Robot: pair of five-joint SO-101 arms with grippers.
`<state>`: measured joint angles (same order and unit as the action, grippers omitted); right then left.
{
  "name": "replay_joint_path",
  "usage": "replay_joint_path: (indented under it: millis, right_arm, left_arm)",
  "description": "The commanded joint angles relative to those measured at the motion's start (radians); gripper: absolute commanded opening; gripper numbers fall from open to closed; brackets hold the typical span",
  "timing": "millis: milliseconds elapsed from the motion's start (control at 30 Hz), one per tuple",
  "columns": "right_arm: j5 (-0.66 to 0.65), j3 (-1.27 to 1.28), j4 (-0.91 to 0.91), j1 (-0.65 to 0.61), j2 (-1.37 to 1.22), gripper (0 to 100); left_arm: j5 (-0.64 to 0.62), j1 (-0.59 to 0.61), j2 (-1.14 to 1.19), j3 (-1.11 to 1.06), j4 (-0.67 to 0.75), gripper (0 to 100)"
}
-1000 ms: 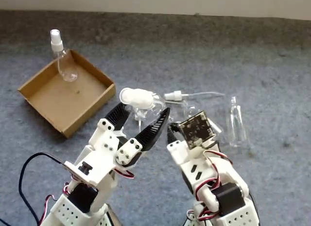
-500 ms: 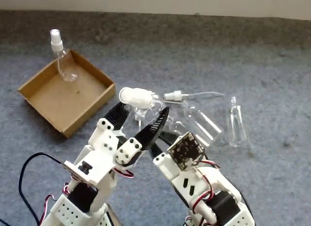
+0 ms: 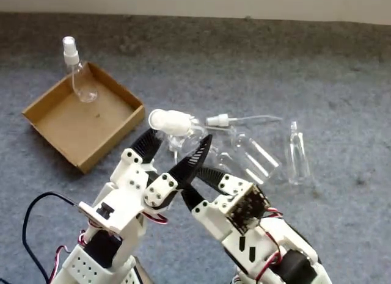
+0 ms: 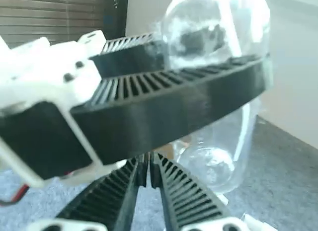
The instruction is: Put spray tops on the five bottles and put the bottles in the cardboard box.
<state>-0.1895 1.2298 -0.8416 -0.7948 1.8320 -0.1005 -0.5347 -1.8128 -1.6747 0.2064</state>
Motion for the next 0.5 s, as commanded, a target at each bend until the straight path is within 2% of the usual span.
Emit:
replay_joint_path:
  millis: [0,233,467]
  right_arm:
    - [-0.008,-0.108,0.025,0.084,0.01,0.5]
    - [-0.008,-0.102,0.062,0.219,0.008,0.5]
    - [-0.002,-0.093,0.059,0.214,0.008,0.5]
  left_arm:
    - [0.008,0.002,-0.008,-0.021,-0.064,4]
    - [0.008,0.001,-0.01,-0.021,-0.069,4]
    - [0.008,0.001,-0.012,-0.018,-0.043,4]
